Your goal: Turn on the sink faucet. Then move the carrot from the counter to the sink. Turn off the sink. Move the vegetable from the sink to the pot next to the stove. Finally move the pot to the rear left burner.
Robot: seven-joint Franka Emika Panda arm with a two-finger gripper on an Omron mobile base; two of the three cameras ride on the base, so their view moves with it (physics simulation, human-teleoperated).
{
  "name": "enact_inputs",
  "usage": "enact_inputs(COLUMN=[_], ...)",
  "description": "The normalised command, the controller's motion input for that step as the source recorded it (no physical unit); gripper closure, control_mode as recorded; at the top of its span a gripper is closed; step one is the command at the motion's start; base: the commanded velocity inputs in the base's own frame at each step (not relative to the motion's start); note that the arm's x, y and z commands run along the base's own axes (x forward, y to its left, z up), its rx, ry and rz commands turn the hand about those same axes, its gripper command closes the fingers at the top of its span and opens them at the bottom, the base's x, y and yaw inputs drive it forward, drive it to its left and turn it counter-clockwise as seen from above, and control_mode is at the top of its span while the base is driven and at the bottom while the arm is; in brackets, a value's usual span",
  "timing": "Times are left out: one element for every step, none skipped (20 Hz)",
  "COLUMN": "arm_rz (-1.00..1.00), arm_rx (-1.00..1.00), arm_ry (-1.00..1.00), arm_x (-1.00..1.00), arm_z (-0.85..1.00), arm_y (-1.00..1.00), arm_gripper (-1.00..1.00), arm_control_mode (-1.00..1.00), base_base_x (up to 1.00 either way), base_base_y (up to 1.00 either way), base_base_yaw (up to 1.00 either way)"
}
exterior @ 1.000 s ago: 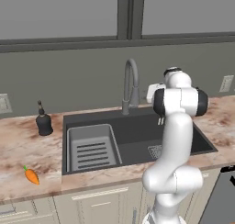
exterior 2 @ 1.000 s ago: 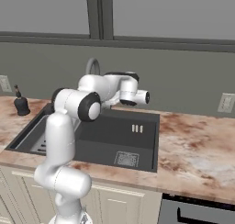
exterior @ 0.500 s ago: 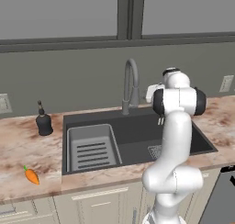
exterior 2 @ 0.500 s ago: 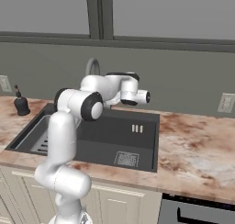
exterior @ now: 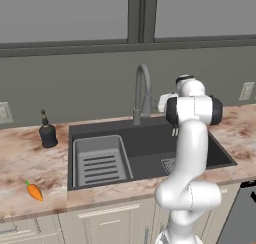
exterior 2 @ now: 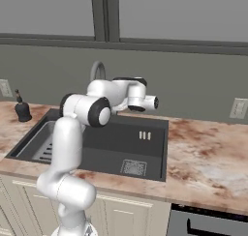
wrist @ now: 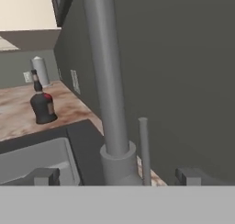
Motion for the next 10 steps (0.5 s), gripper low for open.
enact_inputs(arm_rz=[0.0,0.0,0.0,0.0,0.0,0.0,0.0,0.0,0.0,0.0], arm_rx=[0.0,0.0,0.0,0.0,0.0,0.0,0.0,0.0,0.0,0.0], arm_ry=[0.03,0.03,0.03,0.03,0.03,0.03,0.03,0.01,0.01,0.01], arm_x=[0.11,0.12,0.12,0.13,0.12,0.16,0.17,0.15,0.16,0.14], arm_z=[-0.09,-0.1,-0.12,-0.11,-0.07,-0.07,-0.06,-0.09,-0.1,-0.1], arm_y=[0.0,0.0,0.0,0.0,0.0,0.0,0.0,0.0,0.0,0.0], arm_gripper=[-1.0,-1.0,-1.0,-1.0,-1.0,-1.0,-1.0,-1.0,-1.0,-1.0], arm_control_mode=[-1.0,-1.0,-1.0,-1.0,-1.0,-1.0,-1.0,-1.0,-1.0,-1.0], base_base_x=[0.0,0.0,0.0,0.0,0.0,0.0,0.0,0.0,0.0,0.0], base_base_y=[0.0,0.0,0.0,0.0,0.0,0.0,0.0,0.0,0.0,0.0], base_base_yaw=[0.0,0.0,0.0,0.0,0.0,0.0,0.0,0.0,0.0,0.0])
